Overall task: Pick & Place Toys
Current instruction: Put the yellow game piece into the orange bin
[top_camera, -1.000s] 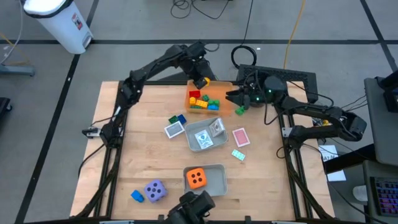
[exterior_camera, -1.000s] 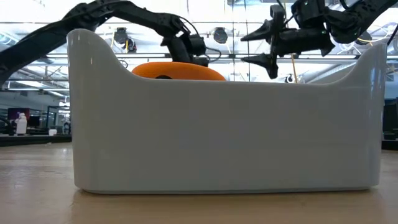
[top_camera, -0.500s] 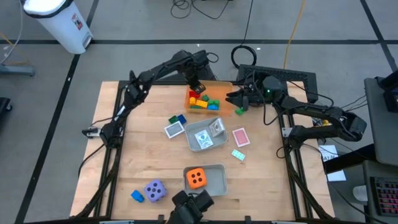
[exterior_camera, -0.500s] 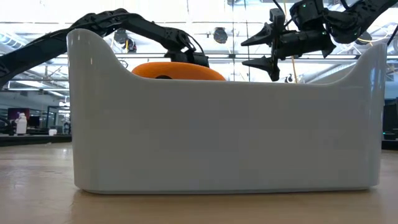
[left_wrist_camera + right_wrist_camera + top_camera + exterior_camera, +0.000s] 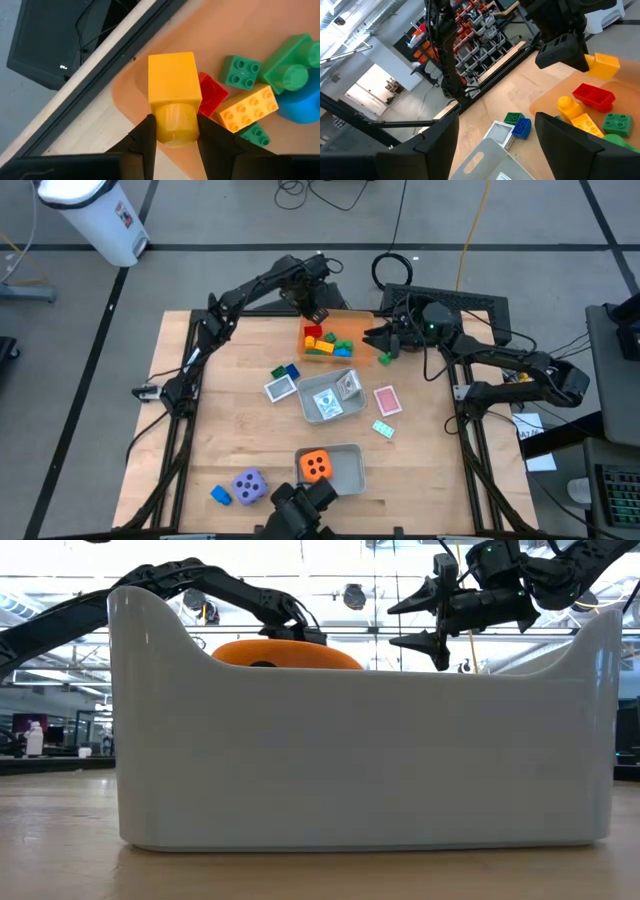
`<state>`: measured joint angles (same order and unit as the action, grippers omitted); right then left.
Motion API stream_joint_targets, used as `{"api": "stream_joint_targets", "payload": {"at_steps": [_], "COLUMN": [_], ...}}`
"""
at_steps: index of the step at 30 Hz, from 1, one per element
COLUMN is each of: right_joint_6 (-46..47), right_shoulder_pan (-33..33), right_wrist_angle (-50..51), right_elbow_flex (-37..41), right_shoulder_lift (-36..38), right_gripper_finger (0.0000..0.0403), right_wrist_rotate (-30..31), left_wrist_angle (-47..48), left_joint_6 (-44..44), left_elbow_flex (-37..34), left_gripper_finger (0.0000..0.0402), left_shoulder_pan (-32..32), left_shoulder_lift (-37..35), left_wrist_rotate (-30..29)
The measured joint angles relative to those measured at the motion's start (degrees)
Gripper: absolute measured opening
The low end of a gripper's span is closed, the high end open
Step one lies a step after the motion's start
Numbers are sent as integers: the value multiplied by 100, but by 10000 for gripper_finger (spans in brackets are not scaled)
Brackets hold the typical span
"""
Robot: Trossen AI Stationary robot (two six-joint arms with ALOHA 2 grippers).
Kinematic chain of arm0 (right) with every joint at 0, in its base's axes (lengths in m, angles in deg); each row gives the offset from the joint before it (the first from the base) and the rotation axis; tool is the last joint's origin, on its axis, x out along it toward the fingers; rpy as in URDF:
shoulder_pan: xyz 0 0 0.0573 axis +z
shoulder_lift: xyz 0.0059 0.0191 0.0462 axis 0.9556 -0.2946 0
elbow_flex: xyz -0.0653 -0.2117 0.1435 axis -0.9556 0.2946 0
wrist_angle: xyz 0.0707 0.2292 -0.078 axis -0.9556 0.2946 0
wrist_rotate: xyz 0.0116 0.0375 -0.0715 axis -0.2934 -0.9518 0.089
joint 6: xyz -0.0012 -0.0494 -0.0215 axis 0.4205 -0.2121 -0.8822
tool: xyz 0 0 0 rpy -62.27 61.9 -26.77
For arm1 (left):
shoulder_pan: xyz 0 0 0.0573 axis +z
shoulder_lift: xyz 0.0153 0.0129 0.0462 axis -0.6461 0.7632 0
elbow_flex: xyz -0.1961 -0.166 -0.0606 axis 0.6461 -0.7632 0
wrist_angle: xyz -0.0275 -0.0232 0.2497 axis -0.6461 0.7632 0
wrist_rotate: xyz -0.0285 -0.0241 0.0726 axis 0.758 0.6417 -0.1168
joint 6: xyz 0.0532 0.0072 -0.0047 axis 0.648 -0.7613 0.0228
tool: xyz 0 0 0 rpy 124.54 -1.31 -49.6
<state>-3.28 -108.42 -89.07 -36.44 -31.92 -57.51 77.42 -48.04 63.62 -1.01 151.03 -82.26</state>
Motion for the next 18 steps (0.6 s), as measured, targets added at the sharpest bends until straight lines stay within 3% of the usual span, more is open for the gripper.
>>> {"api": "stream_joint_targets", "payload": {"at_steps": [18], "right_joint_6": [-7], "right_shoulder_pan": [0], "right_wrist_angle": [79], "right_elbow_flex": [0], "right_shoulder_lift": [0], "right_gripper_finger": [254], "right_wrist_rotate": [153], "left_wrist_angle": [-180], "left_joint_6": [-238], "left_elbow_flex": [0], "left_gripper_finger": [152], "left_shoulder_pan": [7], "left_shoulder_lift": [0], "left_wrist_rotate": [80]}}
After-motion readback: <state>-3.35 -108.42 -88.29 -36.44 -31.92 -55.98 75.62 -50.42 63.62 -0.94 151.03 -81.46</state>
